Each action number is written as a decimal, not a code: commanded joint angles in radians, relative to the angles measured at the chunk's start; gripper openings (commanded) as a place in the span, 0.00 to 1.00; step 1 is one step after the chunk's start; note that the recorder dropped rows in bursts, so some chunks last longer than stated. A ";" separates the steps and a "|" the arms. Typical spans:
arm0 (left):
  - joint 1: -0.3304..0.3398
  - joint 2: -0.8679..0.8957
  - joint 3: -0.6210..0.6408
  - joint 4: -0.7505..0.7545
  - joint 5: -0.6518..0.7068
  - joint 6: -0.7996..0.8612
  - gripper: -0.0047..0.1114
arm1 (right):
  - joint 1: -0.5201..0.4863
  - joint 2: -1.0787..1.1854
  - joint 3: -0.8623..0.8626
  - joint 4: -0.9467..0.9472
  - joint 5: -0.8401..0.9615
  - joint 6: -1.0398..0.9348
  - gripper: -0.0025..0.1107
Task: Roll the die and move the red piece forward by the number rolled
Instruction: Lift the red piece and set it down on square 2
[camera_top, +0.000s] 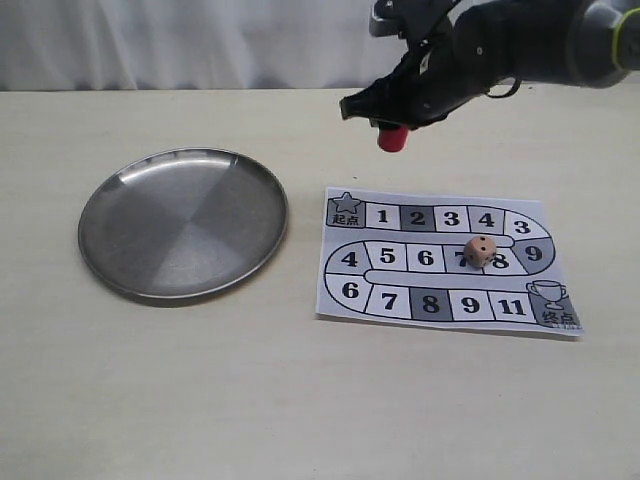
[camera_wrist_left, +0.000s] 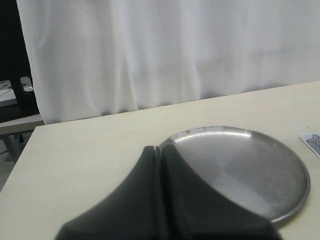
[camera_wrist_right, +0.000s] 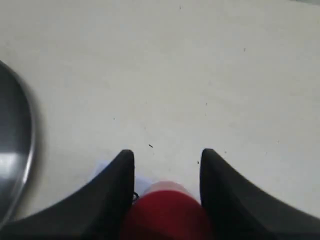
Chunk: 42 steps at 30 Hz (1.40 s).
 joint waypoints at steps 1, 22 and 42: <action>-0.008 -0.001 0.002 -0.002 -0.010 -0.001 0.04 | -0.006 0.093 0.036 -0.003 0.004 -0.003 0.06; -0.008 -0.001 0.002 -0.002 -0.010 -0.001 0.04 | -0.006 0.156 0.016 0.043 0.060 -0.003 0.06; -0.008 -0.001 0.002 -0.002 -0.010 -0.001 0.04 | -0.064 0.199 0.057 -0.007 0.037 0.000 0.06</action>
